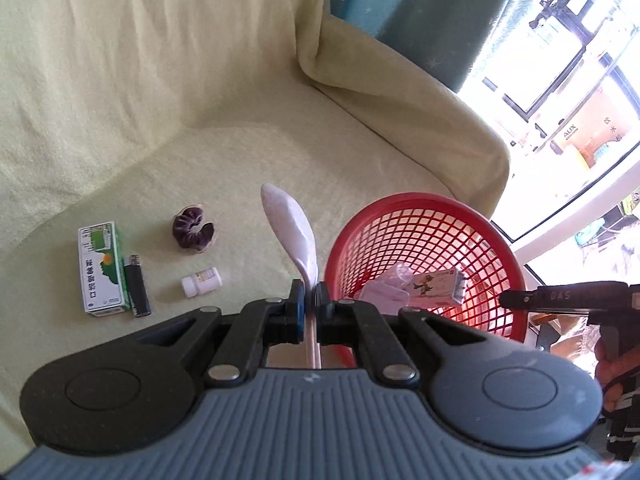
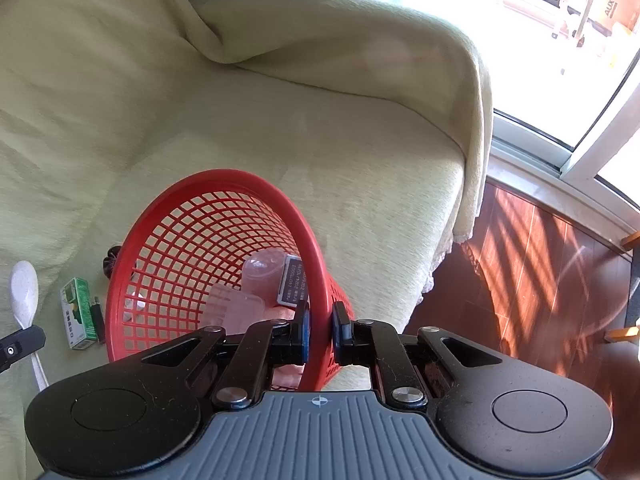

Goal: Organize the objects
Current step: 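Carry the spoon into the basket and open the left gripper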

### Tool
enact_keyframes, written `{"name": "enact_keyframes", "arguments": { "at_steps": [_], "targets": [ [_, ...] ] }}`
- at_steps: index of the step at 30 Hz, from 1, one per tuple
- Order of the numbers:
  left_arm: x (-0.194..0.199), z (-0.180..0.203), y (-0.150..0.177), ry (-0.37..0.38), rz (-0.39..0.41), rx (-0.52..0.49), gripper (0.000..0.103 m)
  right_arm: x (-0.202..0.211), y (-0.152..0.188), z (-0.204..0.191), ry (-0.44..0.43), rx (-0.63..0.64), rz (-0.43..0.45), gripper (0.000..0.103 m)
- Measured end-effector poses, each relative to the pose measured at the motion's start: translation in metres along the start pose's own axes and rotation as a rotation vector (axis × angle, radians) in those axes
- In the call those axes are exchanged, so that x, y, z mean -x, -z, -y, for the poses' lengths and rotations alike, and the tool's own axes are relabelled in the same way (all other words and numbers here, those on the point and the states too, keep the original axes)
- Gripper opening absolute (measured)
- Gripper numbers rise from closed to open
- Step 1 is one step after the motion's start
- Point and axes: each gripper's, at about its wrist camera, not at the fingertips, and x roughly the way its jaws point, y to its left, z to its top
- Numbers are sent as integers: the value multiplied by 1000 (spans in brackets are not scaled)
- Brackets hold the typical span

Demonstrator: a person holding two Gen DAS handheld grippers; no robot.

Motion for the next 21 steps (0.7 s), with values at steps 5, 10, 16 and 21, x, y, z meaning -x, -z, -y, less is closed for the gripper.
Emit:
{"name": "enact_keyframes", "arguments": {
  "at_steps": [5,10,16,21],
  "targets": [
    [-8,23,-8,49,10,-26,2,1,0,1,-8,-1,3,8],
    [-18,44,-11,89,3,-63,2,2,0,1,-15,-5,3,8],
    [-26,62,-10,134,-18,-86,4,2,0,1,-16,-6,4,8],
    [-28,73,-5,174,-32,-125,24,1,0,1,-13,-11,3,8]
  ]
}}
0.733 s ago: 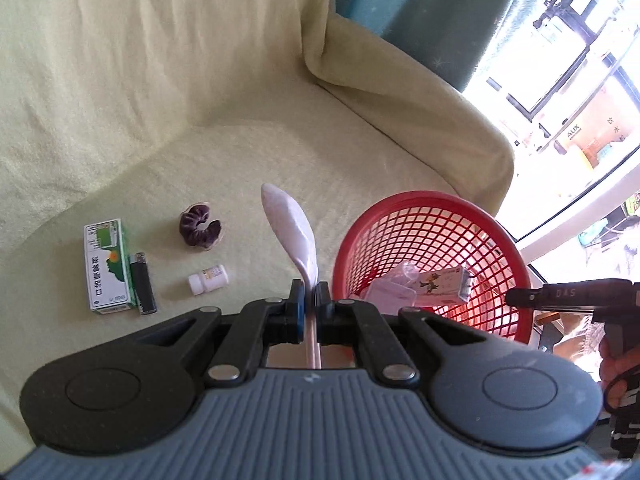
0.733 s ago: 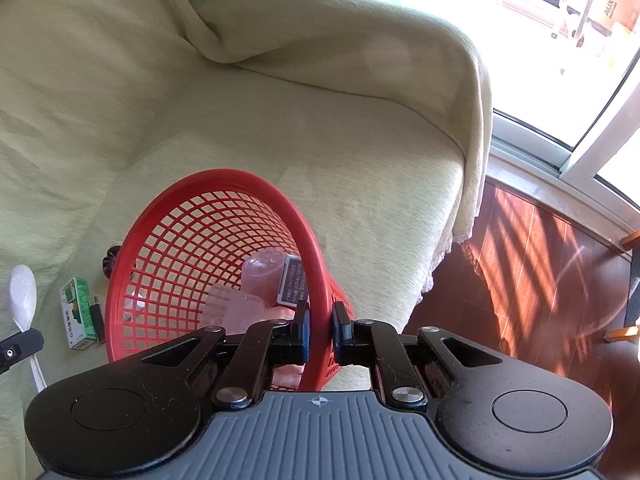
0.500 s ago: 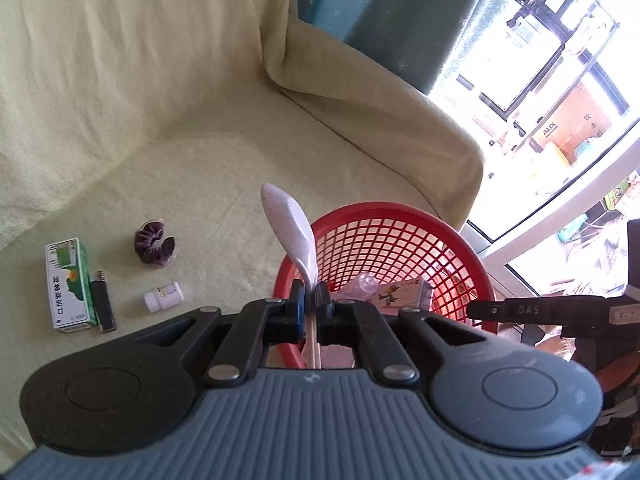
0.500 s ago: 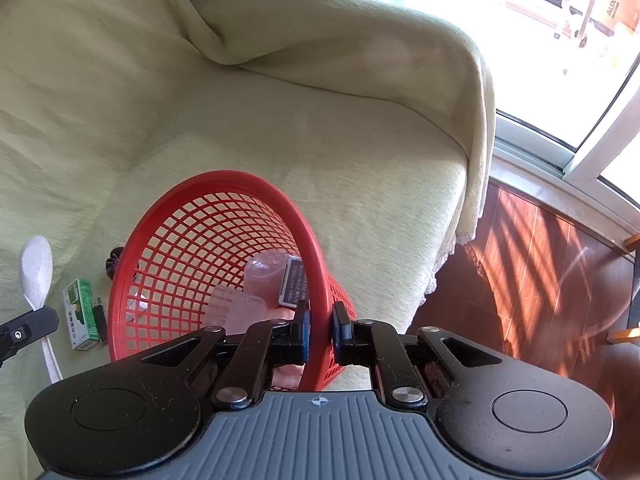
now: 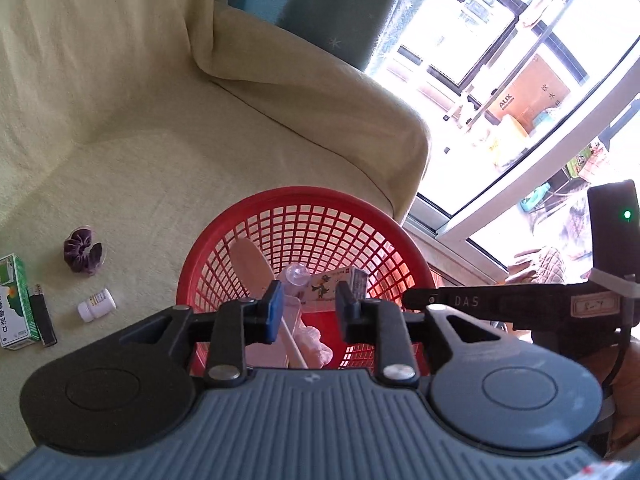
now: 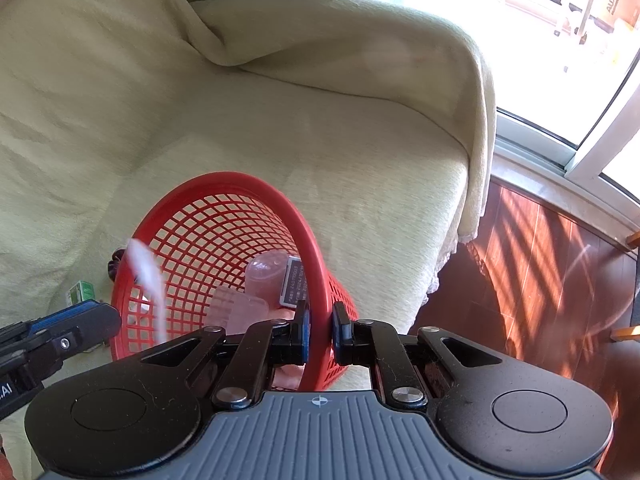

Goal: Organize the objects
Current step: 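Carry the spoon into the basket and open the left gripper, then grasp the green-white medicine box with the left gripper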

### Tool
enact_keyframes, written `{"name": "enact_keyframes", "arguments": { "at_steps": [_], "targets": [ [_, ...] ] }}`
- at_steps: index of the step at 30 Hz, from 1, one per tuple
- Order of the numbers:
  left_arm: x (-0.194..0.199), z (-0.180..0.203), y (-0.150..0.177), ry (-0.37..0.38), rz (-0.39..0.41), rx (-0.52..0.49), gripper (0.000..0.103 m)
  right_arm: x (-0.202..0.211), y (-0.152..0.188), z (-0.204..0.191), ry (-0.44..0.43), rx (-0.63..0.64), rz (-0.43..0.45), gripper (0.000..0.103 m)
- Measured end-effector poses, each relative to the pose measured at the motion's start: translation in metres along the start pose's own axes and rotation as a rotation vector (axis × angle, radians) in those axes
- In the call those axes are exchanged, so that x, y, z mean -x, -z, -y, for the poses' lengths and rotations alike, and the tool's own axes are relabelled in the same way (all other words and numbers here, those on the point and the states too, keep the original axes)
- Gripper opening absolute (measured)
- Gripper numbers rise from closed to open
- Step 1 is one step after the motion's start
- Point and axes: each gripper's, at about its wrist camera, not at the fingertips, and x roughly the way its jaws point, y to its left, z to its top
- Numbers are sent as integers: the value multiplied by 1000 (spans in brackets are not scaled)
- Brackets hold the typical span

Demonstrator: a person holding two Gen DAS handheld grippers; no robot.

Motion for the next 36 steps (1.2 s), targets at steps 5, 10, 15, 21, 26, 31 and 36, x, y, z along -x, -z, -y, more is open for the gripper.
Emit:
{"name": "enact_keyframes", "arguments": {
  "at_steps": [5,10,15,21,26,31,36],
  "targets": [
    [5,-9,5,-19,-10,0,27,0,0,1,3,-3,-3,8],
    [17,-36,13,-104,-21,26,28,1,0,0,6,-3,-3,8],
    [33,-72,25,-198,-25,81,30,1,0,2,9,-3,-5,8],
    [48,-115,40,-328,-42,129,34,2,0,3,12,2,-8,8],
    [54,-147,52,-438,-53,141,45,1,0,3,19,-2,-11,8],
    [47,-182,63,-519,-70,165,49,0,0,2,35,-3,-15,8],
    [30,-213,65,-568,-99,198,53,0,-1,1,48,-7,-18,8]
  ]
}}
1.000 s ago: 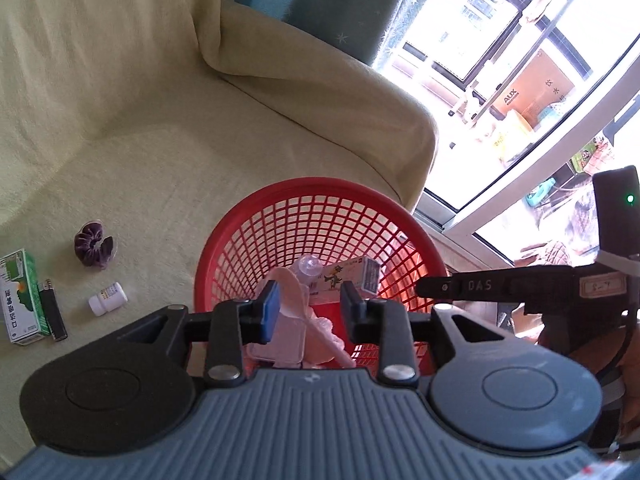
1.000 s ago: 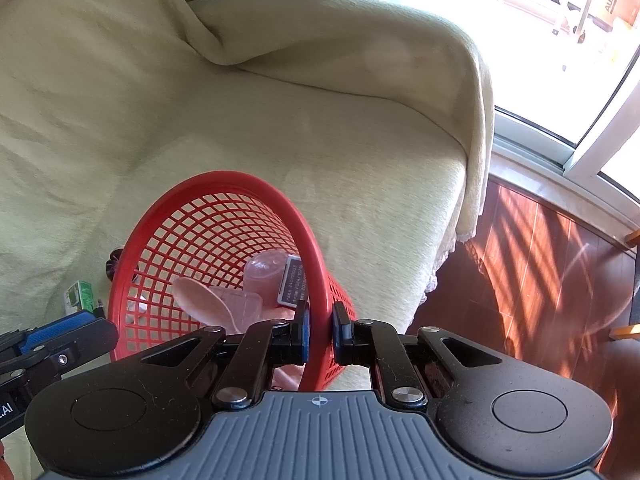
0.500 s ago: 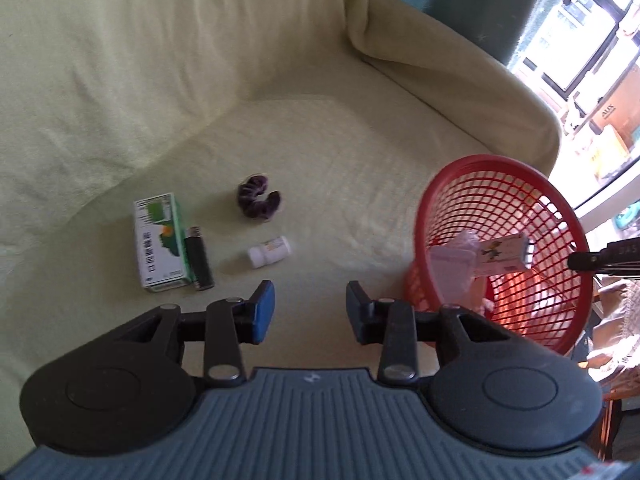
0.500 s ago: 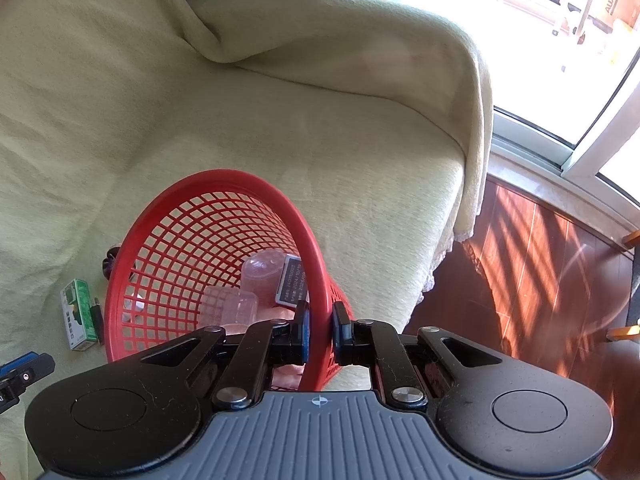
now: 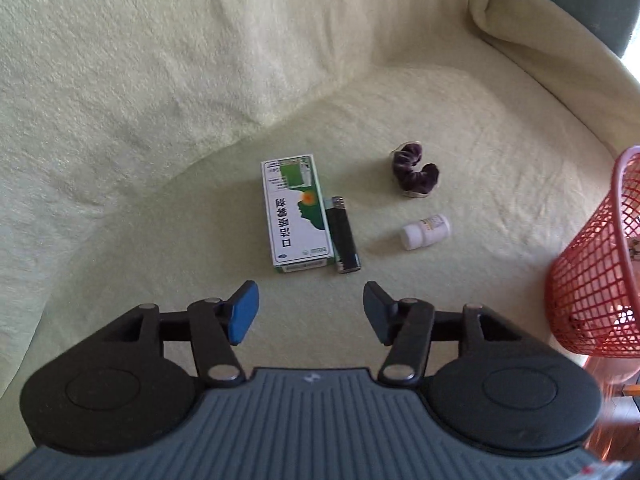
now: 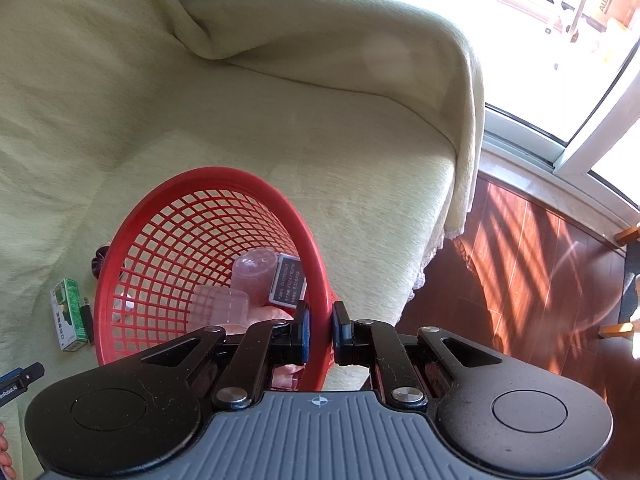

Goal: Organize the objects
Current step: 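Grasp the green-white medicine box with the left gripper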

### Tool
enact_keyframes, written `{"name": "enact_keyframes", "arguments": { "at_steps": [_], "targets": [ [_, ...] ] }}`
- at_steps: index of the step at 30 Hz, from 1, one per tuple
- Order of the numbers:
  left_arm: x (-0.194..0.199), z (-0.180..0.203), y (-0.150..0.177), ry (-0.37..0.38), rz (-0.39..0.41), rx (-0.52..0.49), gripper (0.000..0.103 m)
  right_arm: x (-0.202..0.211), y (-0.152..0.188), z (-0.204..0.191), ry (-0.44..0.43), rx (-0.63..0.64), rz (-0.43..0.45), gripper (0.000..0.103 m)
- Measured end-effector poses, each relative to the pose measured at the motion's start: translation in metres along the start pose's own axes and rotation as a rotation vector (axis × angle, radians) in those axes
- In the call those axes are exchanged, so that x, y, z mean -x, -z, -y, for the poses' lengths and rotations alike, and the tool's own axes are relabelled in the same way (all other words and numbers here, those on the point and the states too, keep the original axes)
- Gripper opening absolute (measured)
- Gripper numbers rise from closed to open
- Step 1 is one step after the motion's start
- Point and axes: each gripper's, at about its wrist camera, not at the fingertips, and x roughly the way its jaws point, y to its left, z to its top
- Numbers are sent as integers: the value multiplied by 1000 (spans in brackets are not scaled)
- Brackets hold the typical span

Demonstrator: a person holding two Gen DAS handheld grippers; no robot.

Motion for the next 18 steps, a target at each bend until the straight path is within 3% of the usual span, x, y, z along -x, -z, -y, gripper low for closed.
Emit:
{"name": "enact_keyframes", "arguments": {
  "at_steps": [6,18],
  "targets": [
    [-36,-3,-9,-32,-23,-26,54,-1,-2,-1,16,-10,-8,8],
    [-92,1,-36,-11,-44,-8,63,-3,-7,-1,39,-36,-11,8]
  ]
}}
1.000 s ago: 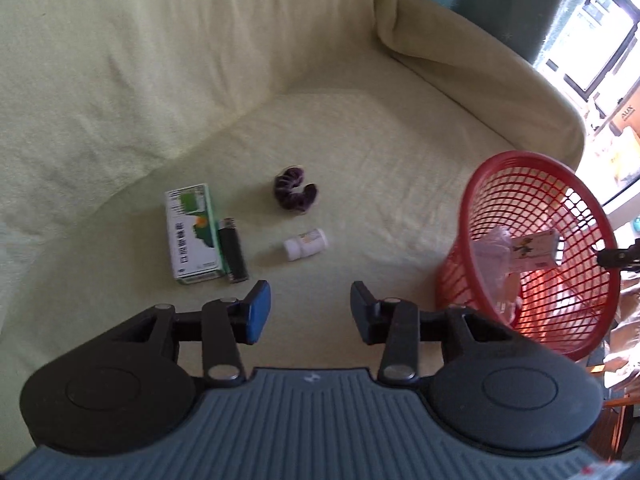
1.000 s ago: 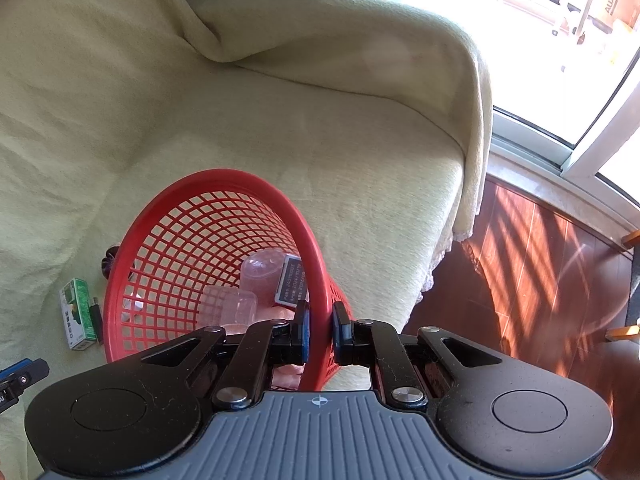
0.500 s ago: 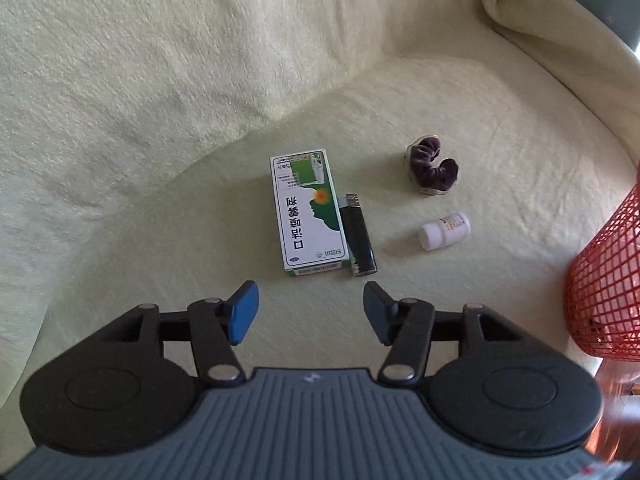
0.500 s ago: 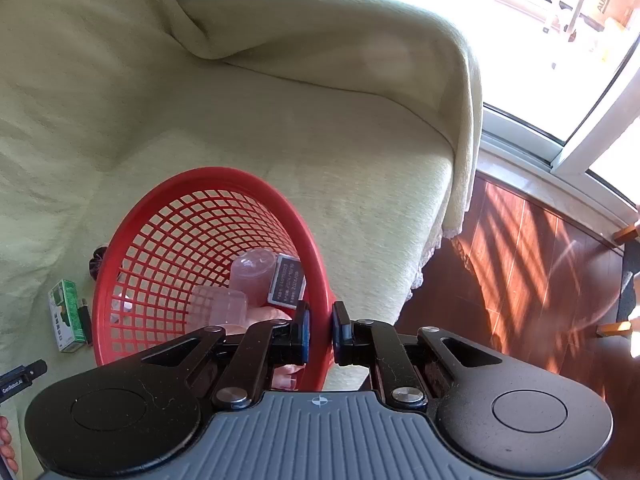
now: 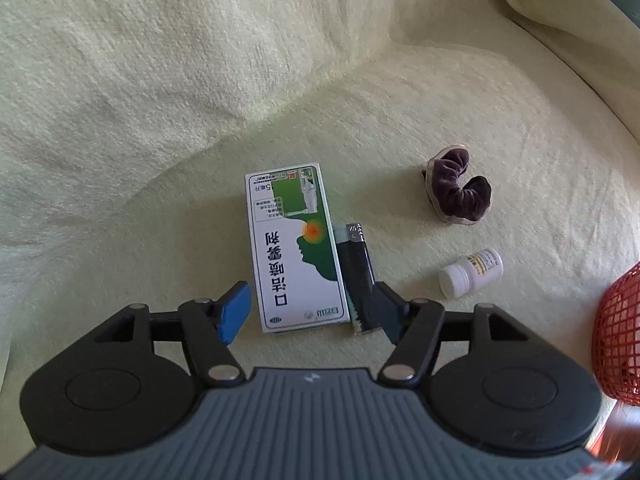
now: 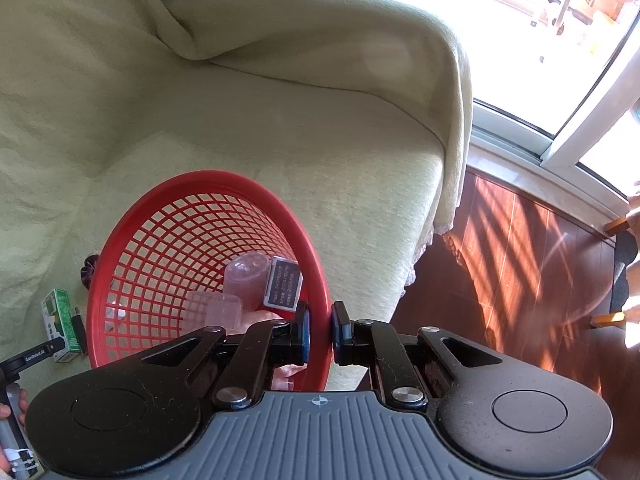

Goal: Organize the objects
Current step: 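Grasp the green-white medicine box with the left gripper, then carry the green box into the basket and open the left gripper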

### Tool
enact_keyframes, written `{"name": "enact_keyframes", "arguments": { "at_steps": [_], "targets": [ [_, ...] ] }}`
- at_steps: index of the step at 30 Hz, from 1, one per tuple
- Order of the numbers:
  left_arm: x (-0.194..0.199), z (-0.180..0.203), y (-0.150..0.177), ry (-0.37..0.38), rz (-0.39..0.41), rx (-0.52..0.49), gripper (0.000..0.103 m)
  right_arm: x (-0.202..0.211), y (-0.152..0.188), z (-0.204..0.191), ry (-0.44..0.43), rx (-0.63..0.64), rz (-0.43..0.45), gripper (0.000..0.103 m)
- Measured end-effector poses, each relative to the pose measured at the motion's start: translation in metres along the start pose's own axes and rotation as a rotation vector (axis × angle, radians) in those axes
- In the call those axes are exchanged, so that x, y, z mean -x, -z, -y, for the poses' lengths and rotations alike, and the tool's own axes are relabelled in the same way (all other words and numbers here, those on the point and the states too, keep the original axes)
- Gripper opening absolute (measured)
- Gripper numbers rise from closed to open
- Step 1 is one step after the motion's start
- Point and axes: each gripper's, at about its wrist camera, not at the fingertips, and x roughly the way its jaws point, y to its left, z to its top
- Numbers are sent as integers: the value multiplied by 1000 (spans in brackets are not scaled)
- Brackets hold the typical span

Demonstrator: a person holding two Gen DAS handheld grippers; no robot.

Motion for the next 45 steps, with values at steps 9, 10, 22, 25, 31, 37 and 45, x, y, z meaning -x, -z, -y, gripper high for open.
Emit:
{"name": "enact_keyframes", "arguments": {
  "at_steps": [9,10,22,25,31,37,45],
  "targets": [
    [-31,-6,-7,-22,-31,-12,53,-1,1,-1,13,-1,-3,8],
    [-29,-7,-4,-18,-25,-14,52,-1,1,-1,14,0,-3,8],
    [6,-18,93,20,-149,34,51,-1,1,2,10,-6,-6,8],
    [11,-17,100,19,-146,43,51,-1,3,2,10,0,-8,8],
    [0,-16,80,-1,-116,31,56,1,6,1,6,9,-10,8],
    [6,-13,81,19,-110,7,50,3,7,-2,-9,17,-7,8],
    [53,-7,85,84,-58,37,50,4,8,-4,-29,29,9,8]
  ]
}}
